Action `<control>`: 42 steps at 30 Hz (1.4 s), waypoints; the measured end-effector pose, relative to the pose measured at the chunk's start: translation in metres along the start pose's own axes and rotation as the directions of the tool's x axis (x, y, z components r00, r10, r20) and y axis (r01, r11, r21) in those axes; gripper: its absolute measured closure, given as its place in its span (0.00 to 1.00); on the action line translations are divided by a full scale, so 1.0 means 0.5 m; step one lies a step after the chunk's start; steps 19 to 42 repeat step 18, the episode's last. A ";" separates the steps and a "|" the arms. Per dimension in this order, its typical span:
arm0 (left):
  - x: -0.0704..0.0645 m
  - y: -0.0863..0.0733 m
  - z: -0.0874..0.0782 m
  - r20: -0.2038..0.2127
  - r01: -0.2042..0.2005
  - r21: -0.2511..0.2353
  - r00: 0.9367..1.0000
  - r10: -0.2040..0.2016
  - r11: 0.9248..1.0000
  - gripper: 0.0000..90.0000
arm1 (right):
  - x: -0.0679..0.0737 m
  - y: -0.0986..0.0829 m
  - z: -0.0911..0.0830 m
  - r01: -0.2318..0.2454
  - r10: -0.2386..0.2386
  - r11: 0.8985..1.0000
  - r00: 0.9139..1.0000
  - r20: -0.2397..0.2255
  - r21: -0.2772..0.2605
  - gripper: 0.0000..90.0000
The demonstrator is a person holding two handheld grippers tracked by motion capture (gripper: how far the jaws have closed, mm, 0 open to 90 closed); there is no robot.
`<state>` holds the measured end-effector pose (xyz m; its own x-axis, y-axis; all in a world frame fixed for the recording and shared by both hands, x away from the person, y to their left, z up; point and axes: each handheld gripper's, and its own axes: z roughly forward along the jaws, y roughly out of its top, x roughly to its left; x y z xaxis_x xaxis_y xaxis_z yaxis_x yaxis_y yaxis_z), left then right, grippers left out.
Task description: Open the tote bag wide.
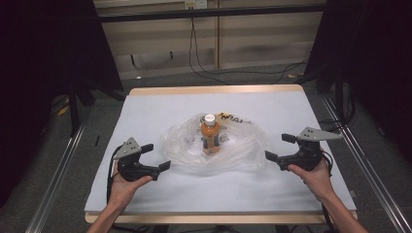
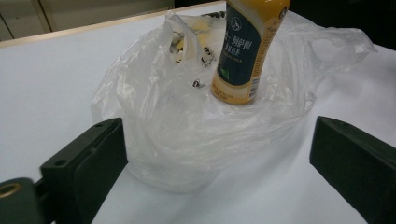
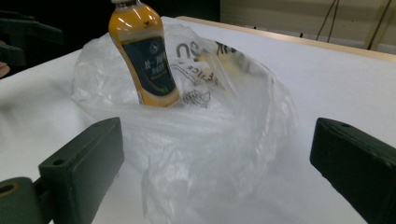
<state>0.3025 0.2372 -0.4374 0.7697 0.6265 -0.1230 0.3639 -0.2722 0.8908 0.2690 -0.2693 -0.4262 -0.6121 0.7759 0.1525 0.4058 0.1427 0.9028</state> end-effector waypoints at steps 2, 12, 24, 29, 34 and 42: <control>-0.005 -0.005 -0.008 0.004 0.033 -0.013 0.999 -0.033 0.999 0.04 | 0.001 -0.012 -0.012 -0.015 0.015 1.000 1.000 0.004 -0.001 0.03; -0.009 -0.057 -0.035 0.010 -0.025 0.024 1.000 0.025 0.999 0.03 | 0.005 -0.058 -0.055 -0.030 0.033 0.999 0.997 0.065 -0.034 0.04; -0.004 -0.063 -0.046 -0.022 -0.048 0.008 0.999 0.048 0.999 0.03 | 0.004 -0.076 -0.070 -0.045 0.050 0.998 0.993 0.109 -0.048 0.05; -0.004 -0.063 -0.046 -0.022 -0.048 0.008 0.999 0.048 0.999 0.03 | 0.004 -0.076 -0.070 -0.045 0.050 0.998 0.993 0.109 -0.048 0.05; -0.004 -0.063 -0.046 -0.022 -0.048 0.008 0.999 0.048 0.999 0.03 | 0.004 -0.076 -0.070 -0.045 0.050 0.998 0.993 0.109 -0.048 0.05; -0.004 -0.063 -0.046 -0.022 -0.048 0.008 0.999 0.048 0.999 0.03 | 0.004 -0.076 -0.070 -0.045 0.050 0.998 0.993 0.109 -0.048 0.05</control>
